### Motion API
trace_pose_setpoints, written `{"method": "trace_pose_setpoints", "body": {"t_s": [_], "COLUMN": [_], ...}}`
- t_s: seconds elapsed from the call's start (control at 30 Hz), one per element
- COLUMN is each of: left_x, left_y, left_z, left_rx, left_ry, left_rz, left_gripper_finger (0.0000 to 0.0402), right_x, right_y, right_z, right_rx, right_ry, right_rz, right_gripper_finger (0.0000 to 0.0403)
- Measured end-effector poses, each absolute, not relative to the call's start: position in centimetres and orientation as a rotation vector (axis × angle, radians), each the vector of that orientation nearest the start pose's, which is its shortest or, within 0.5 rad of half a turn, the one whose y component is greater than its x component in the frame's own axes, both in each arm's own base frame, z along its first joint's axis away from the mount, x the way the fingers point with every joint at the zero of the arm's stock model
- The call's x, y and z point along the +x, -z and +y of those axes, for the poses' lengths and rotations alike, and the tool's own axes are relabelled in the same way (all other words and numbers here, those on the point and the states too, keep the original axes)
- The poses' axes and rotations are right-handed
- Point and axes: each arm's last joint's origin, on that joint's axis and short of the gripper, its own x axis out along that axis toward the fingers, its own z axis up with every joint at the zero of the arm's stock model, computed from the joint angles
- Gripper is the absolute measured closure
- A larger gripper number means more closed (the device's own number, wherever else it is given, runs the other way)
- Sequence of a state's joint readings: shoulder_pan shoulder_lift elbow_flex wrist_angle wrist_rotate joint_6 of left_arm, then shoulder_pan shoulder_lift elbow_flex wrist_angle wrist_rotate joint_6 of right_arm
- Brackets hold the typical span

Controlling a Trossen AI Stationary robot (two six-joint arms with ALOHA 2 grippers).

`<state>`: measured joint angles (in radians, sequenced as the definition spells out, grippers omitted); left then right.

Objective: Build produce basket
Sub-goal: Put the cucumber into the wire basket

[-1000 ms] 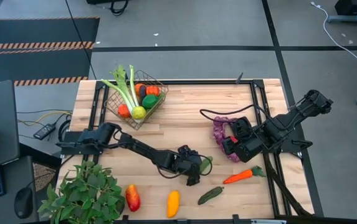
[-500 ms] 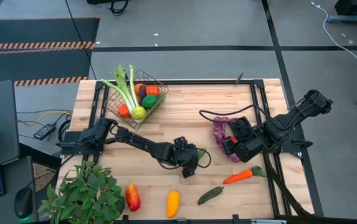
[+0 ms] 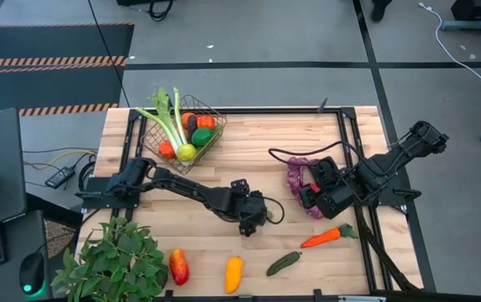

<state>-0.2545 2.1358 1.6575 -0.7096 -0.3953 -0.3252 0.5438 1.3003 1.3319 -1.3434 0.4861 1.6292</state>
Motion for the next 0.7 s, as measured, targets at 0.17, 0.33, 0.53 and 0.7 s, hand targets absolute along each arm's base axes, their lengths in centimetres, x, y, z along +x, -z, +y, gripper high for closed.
{"method": "trace_pose_setpoints", "body": {"t_s": [0.17, 0.33, 0.53, 0.7], "left_x": [43.2, 43.2, 43.3, 43.7], "left_y": [-18.3, -18.4, -18.3, -17.8], "left_z": [-10.0, -10.1, -10.0, -9.0], "left_rx": [0.085, 0.118, 0.154, 0.106], "left_ry": [-0.302, -0.272, -0.161, -0.136], "left_rz": [1.073, 1.077, 1.104, 1.116], "left_gripper_finger": [0.0005, 0.0005, 0.0005, 0.0005], "right_x": [19.2, 19.2, 19.2, 19.2], "right_y": [-33.5, -33.5, -33.5, -33.5], "right_z": [10.0, 10.0, 10.0, 10.0], "right_rx": [0.788, 0.783, 0.786, 0.781], "right_ry": [0.806, 0.803, 0.800, 0.804], "right_rz": [0.828, 0.832, 0.838, 0.826], "right_gripper_finger": [0.0055, 0.0055, 0.0055, 0.0055]}}
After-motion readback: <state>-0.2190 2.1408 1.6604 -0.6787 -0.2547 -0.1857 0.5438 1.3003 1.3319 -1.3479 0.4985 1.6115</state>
